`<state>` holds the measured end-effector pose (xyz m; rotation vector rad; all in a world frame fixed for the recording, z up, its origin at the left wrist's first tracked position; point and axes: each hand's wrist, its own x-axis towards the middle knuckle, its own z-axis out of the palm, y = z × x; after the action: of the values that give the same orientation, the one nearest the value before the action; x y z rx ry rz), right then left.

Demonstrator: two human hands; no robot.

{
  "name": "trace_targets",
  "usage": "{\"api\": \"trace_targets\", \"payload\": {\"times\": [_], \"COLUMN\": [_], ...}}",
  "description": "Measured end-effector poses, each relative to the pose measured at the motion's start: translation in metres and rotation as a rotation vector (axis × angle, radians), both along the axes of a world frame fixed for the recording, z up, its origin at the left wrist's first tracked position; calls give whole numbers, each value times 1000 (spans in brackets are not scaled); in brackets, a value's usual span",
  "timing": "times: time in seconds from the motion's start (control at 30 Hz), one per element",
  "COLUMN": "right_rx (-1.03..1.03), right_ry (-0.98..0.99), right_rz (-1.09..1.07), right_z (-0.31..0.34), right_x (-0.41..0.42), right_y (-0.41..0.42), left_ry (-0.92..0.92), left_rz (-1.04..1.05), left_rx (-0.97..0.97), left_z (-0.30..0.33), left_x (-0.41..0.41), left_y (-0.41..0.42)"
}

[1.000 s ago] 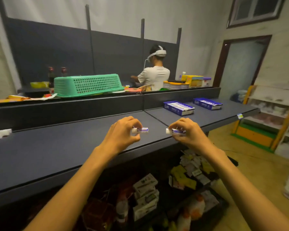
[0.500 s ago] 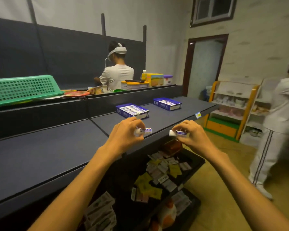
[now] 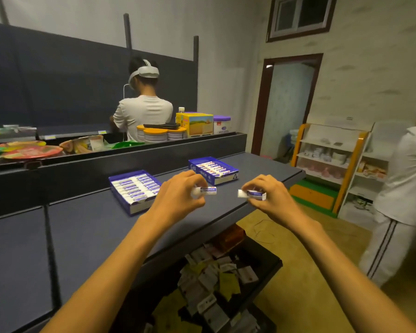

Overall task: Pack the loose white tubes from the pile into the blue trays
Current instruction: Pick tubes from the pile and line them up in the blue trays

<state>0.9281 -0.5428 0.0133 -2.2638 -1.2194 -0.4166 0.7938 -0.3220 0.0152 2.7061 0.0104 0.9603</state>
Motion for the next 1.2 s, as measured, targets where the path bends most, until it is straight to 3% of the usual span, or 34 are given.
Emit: {"api": "trace_targets", "payload": {"times": [0.57, 0.97, 1.2], "right_rx": [15, -20, -214], "right_ry": [-16, 99, 204], "right_rz": [336, 607, 608], "right_z": [-3, -2, 6], "right_x": [248, 284, 290], "right_y": [15, 106, 146], "left_ry": [28, 0, 33], "left_rz": [304, 480, 511], "left_rx": [-70, -90, -126], "left_z": [-5, -6, -10], "left_x": [178, 196, 207], "left_y": [-28, -1, 13]}}
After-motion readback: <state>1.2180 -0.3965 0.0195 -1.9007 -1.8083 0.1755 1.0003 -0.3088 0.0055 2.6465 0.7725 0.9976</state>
